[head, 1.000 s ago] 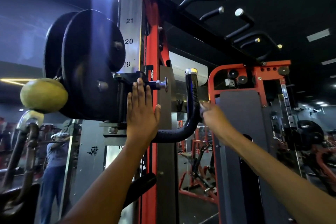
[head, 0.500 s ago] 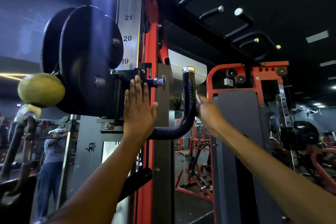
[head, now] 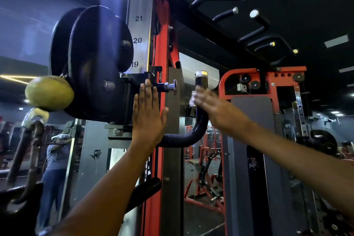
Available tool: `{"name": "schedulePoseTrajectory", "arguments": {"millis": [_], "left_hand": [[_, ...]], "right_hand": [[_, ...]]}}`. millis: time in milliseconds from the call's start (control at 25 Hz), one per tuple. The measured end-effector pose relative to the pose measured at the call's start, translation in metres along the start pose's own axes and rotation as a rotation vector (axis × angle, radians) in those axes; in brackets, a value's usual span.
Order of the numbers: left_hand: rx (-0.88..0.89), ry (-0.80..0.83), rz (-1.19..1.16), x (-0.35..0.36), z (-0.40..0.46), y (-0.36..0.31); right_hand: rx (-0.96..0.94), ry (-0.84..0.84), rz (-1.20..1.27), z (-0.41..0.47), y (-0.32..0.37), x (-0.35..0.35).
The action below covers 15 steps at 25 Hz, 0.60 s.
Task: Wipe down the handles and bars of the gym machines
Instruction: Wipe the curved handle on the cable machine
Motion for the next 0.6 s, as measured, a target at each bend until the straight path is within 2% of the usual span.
{"name": "schedulePoseTrajectory", "arguments": {"millis": [120,280,360,440,600], "left_hand": [[0.005,-0.022,-0.004,-0.001,0.000,-0.001],[-0.002,-0.009,-0.009,0.000,0.000,-0.001],[-0.001,0.000,-0.021,-0.001,0.000,-0.001],[-0.002,0.015,-0.023,0.000,0.001,0.001],[0.003,0.018,-0.012,-0.001,0.001,0.000]], "right_hand": [[-0.211,-0.003,-0.038,-0.033,0.039,-0.003],[-0.028,0.027,0.001,0.043,-0.023,-0.023],[-0.038,0.084,-0.060,0.057,-0.036,-0.012],[-0.054,0.104,-0.061,0.036,-0.020,0.003],[0.061,-0.043,0.002,-0.023,0.042,0.008]]}}
Point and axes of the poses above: each hand's wrist, its own z-axis towards the middle knuckle, its own x-axis out of the palm, y = z × x, the point moved 7 cm from there along z, towards the middle knuckle, and after that the axes turned 12 degrees about -z, right-handed, at the moved point
